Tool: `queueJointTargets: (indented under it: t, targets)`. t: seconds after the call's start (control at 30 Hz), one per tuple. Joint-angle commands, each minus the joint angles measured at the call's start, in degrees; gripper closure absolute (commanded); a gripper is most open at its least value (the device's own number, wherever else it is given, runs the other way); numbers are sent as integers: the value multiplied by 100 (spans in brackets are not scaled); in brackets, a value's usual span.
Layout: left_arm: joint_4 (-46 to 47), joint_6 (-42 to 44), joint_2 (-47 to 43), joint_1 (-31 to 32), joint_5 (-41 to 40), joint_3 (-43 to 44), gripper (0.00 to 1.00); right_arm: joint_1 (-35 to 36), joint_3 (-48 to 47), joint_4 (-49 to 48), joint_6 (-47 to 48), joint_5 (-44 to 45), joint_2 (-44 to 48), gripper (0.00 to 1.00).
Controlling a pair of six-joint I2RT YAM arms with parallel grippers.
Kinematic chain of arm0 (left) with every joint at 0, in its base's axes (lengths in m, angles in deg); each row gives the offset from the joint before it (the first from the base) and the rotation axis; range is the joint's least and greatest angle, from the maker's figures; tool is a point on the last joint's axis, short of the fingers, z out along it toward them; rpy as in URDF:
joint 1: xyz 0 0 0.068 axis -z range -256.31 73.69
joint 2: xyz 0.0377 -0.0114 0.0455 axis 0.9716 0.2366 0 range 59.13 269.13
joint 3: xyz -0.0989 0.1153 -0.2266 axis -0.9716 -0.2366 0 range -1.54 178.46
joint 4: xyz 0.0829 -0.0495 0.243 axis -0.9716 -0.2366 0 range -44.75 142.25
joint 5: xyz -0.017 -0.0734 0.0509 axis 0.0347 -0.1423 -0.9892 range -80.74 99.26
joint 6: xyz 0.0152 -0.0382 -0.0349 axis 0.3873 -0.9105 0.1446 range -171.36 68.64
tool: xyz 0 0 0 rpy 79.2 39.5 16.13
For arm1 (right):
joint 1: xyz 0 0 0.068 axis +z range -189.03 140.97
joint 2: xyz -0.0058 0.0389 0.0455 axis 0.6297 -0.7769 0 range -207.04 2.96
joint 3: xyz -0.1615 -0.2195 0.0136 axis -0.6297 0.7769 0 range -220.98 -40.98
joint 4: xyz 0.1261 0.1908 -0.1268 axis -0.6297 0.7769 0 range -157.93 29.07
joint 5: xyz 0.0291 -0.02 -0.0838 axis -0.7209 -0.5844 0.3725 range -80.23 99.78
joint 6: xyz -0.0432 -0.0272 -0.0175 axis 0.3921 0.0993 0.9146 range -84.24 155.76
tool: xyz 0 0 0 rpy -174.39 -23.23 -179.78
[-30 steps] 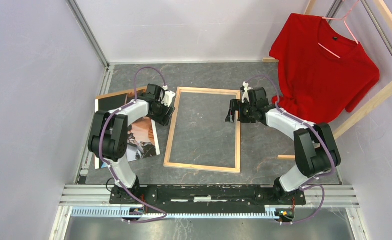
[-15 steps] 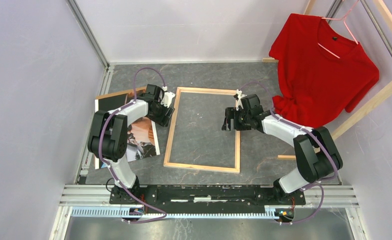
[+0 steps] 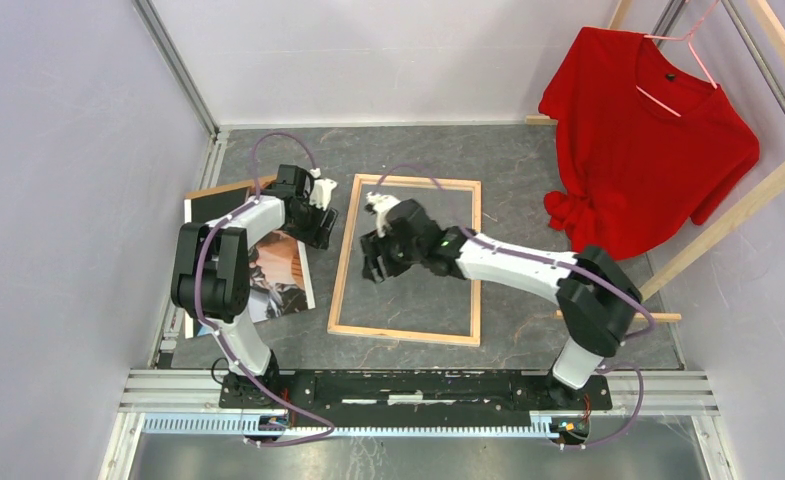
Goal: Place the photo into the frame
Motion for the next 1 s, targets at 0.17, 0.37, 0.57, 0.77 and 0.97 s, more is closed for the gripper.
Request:
queueJointTargets:
  t: [0.17,0.37,0.57,0.77,0.97]
  targets:
    - [14,72,-101,-182,164,159,30,1027,-1276,-80,-61,168,-1263,41]
    - [10,81,-166,-183,332,88,30,1097,-1258,-136,-166,169,-1536,45]
    - [8,64,-128,-173,405,89,30,1102,-952,-263,-220,151,-1524,53]
    - [11,34,-65,-166,429,103,30,1100,-766,-334,-224,169,-1542,63]
    - [12,32,-71,-141,414,94,30,1104,-675,-396,-230,160,-1555,68]
